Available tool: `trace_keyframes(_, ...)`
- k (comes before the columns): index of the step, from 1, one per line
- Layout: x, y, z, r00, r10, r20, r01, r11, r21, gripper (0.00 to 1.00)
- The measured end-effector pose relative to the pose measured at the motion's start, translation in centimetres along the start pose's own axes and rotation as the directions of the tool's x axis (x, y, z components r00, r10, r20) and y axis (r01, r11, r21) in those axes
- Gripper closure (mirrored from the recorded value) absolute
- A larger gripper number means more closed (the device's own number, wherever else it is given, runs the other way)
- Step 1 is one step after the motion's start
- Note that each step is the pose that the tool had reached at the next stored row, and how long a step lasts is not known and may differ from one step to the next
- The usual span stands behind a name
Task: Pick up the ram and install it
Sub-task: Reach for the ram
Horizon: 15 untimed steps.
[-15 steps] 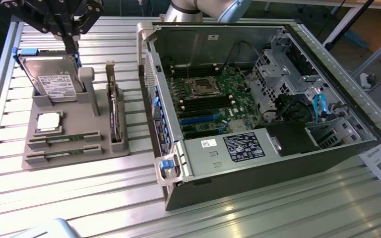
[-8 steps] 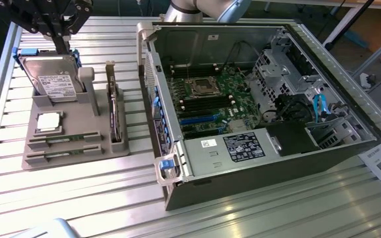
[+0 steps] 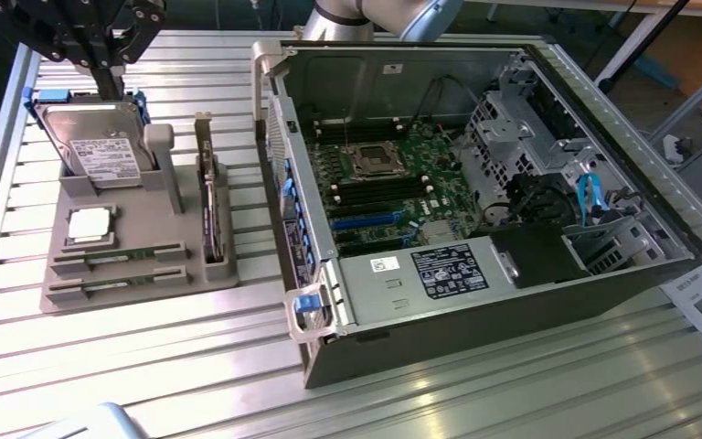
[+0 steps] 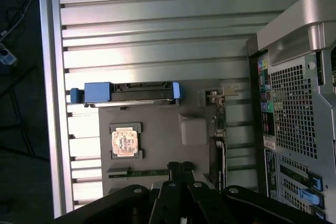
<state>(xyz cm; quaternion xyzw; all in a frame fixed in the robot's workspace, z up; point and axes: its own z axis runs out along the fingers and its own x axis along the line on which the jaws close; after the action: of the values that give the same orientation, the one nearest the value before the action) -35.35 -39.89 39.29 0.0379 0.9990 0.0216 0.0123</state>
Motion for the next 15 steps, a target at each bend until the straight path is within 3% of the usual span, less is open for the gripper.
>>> trace_keyframes(6, 0.00, 0.00, 0.02, 1.0000, 0.000, -0.0083, 0.000, 1.0000, 0.0005, 0.90)
trace_keyframes(12, 0.00, 0.00, 0.03, 0.9998, 0.001, -0.0206, -0.001, 1.0000, 0.0016, 0.90)
trace_keyframes(15, 0.00, 0.00, 0.03, 0.9998, 0.001, -0.0211, -0.001, 1.0000, 0.0016, 0.90)
